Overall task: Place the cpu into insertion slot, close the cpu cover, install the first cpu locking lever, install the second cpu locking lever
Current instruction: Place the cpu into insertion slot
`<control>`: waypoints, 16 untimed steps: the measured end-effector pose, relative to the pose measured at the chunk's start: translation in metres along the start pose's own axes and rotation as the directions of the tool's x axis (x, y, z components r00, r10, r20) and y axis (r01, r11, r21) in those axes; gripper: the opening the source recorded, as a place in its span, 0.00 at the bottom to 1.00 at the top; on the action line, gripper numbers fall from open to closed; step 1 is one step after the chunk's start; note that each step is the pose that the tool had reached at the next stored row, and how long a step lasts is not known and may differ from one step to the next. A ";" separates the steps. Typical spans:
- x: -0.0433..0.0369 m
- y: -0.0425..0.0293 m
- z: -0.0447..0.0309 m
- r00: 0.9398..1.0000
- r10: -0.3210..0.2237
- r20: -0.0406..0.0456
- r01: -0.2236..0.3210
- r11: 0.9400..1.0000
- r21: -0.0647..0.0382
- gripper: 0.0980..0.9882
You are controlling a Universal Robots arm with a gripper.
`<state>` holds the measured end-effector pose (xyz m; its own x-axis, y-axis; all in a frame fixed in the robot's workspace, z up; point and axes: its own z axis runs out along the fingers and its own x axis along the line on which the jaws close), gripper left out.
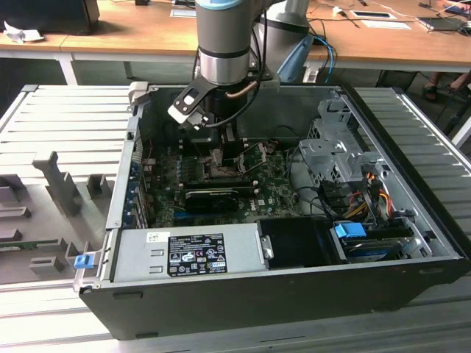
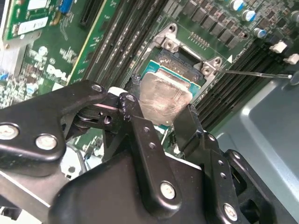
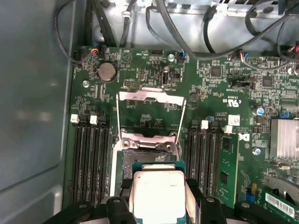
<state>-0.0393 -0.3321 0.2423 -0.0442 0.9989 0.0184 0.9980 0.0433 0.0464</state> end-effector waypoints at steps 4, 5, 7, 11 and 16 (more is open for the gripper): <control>0.0000 -0.0010 0.0049 1.000 0.012 0.002 -0.012 1.000 0.000 0.48; -0.0001 -0.0011 0.0072 1.000 0.012 0.001 -0.012 1.000 -0.001 0.48; -0.0001 -0.0013 0.0116 1.000 0.012 0.001 -0.012 1.000 -0.001 0.48; 0.0018 -0.0017 0.0212 0.999 0.038 0.002 -0.038 0.999 -0.001 0.48; 0.0042 -0.0017 0.0277 0.999 0.042 0.002 -0.042 0.999 -0.001 0.48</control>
<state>-0.0400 -0.3274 0.2146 -0.0017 0.9998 0.0185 0.9989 0.0009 0.0469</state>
